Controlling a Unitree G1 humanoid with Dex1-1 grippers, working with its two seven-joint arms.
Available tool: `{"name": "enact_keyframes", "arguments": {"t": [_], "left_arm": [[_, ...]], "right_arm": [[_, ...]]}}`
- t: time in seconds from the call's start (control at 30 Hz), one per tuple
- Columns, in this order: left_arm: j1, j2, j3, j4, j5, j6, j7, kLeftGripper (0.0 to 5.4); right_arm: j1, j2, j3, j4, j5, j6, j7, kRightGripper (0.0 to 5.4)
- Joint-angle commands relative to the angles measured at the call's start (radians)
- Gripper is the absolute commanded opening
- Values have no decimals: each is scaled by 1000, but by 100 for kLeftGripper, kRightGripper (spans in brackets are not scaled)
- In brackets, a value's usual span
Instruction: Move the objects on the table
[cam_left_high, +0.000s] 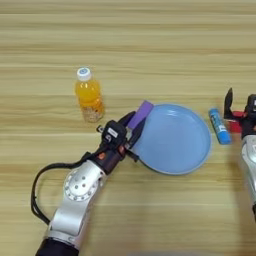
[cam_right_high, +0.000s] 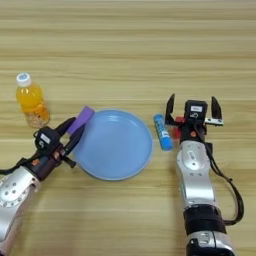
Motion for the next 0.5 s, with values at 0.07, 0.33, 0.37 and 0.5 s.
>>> {"name": "enact_keyframes", "arguments": {"t": [0.07,0.33,0.37,0.5], "left_arm": [[-37,5,-9,-47,-14,77,-18,133],[-73,-22,-30,-5,-20,177,-22,133],[-77,-23,-34,-2,-18,182,-22,133],[-91,-29,-50,15,-9,197,-21,133]], "right_arm": [[-16,0,3,5,-11,0,-3,540],[-18,4,5,7,-15,1,-6,540],[-18,4,5,7,-16,1,-6,540],[-18,7,5,4,-19,2,-7,540]]}}
